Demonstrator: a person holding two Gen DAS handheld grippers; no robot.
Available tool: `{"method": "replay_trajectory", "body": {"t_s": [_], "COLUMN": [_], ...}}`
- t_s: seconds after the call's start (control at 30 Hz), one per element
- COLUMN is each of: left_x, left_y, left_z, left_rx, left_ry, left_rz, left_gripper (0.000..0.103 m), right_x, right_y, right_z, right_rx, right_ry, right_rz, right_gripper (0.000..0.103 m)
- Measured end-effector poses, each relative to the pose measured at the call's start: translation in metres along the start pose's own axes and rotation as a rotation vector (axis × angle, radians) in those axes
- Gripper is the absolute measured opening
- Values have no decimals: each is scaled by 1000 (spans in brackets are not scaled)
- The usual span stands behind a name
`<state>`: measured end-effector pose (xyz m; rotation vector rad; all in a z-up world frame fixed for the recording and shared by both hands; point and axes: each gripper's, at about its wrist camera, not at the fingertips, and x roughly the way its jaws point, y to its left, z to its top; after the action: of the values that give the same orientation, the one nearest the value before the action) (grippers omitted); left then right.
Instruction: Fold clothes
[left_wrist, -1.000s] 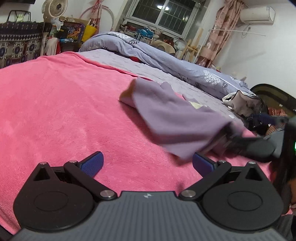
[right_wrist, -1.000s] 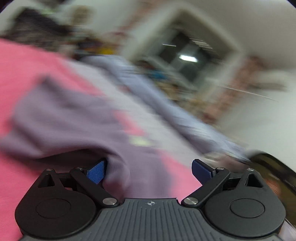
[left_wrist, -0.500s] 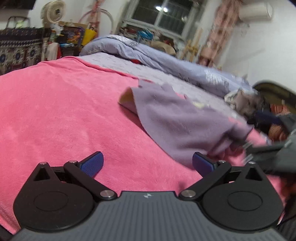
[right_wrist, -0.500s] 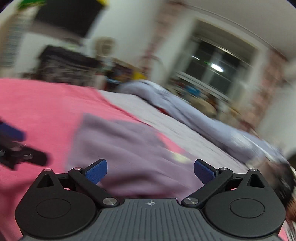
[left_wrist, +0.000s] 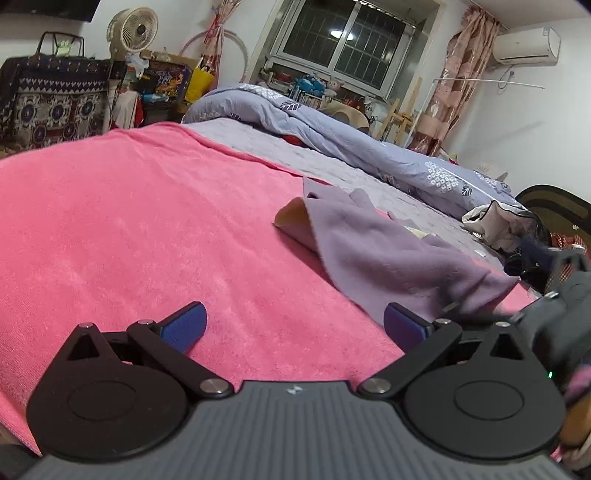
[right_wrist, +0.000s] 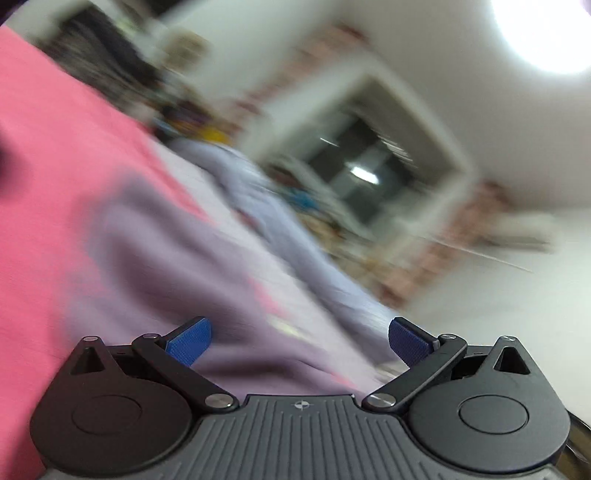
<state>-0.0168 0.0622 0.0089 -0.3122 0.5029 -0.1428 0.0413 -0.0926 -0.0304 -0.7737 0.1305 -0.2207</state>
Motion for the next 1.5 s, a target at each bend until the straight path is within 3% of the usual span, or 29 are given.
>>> {"method": "replay_trajectory", "body": {"t_s": [0.07,0.1,0.2,0.3,0.37,0.47,0.57,0.67,0.77,0.83,0.9,0.97,1.07,1.13,1.17,1.23,1.27,1.3,1.37,1.43,1.5], "left_x": [4,5,10,9,9,9,9,10,13,16,20,24,26,20,16,13,13,13,14,15,17], "left_y": [0,-1,-4,-8,-8,-7,-5,-10,-16,-19,-19,-16,-10,-4,1,9,10,11,13,9,2], "left_z": [-2,-2,-5,-9,-10,-10,-11,-13,-10,-5,1,1,0,1,2,3,2,2,1,1,-1], "left_rx": [-5,4,34,69,75,79,82,122,150,143,124,92,52,27,5,-35,-37,-38,-41,-19,17], "left_ry": [13,12,15,13,17,17,13,13,17,20,22,27,27,11,1,-9,-8,-6,-3,1,9], "left_rz": [8,15,36,50,47,40,38,61,71,60,42,35,23,12,8,7,11,15,22,32,37], "left_gripper": [103,103,103,103,103,103,103,103,103,103,103,103,103,103,103,103,103,103,103,103,103], "right_x": [21,19,-12,-42,-47,-22,12,44,66,71,55,32,0,-15,-14,-6,-2,4,19,38,50], "right_y": [-28,-38,-53,-10,22,40,41,17,-15,-30,-43,-53,-31,1,16,38,41,41,35,29,19], "right_z": [-4,-6,-8,5,12,31,38,33,24,16,4,1,12,18,20,20,20,23,26,23,16], "right_rx": [87,137,210,48,-14,34,36,70,151,208,288,337,247,112,58,-2,9,32,77,97,145], "right_ry": [96,99,-18,-91,-93,-34,33,34,102,147,136,53,-77,-103,-101,-74,-46,-9,40,72,109], "right_rz": [-50,10,325,475,502,450,193,15,-82,-69,19,195,444,496,494,490,483,462,405,358,349], "right_gripper": [103,103,103,103,103,103,103,103,103,103,103,103,103,102,98,79,58,43,41,32,15]}}
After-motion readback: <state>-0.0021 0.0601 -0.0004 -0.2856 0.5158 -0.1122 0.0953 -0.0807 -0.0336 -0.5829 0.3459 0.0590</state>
